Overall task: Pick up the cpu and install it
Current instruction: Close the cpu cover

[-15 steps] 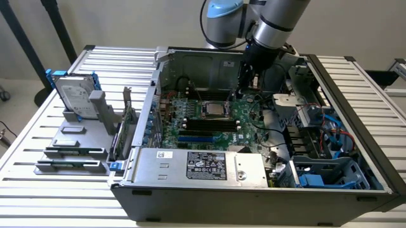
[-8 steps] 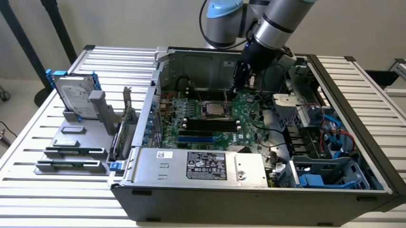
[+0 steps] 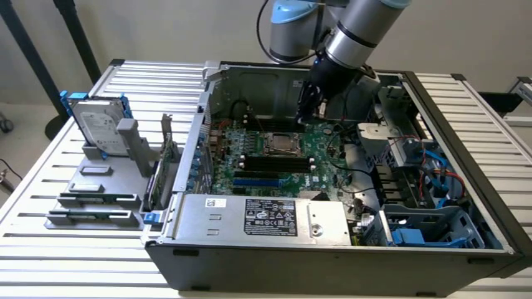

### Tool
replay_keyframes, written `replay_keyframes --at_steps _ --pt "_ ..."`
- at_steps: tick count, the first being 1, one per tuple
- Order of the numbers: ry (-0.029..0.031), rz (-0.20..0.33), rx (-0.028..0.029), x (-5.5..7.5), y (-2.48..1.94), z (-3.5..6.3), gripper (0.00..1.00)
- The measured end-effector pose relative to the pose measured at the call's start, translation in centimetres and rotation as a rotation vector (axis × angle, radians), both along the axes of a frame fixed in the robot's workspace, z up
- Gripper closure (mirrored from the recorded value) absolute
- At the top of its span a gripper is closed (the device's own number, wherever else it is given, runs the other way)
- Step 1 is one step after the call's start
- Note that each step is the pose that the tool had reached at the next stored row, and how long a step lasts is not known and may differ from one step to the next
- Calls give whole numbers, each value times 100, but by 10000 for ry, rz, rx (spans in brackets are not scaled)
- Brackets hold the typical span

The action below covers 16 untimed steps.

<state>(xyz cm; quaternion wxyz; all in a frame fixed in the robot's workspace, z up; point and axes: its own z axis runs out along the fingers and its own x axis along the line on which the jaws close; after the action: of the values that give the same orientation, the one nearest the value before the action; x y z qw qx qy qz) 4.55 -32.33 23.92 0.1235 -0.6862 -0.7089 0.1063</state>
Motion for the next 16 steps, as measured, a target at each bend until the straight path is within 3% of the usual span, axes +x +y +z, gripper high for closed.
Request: replay_keyframes --at_steps 16 --pt "176 86 0 -427 -38 -164 89"
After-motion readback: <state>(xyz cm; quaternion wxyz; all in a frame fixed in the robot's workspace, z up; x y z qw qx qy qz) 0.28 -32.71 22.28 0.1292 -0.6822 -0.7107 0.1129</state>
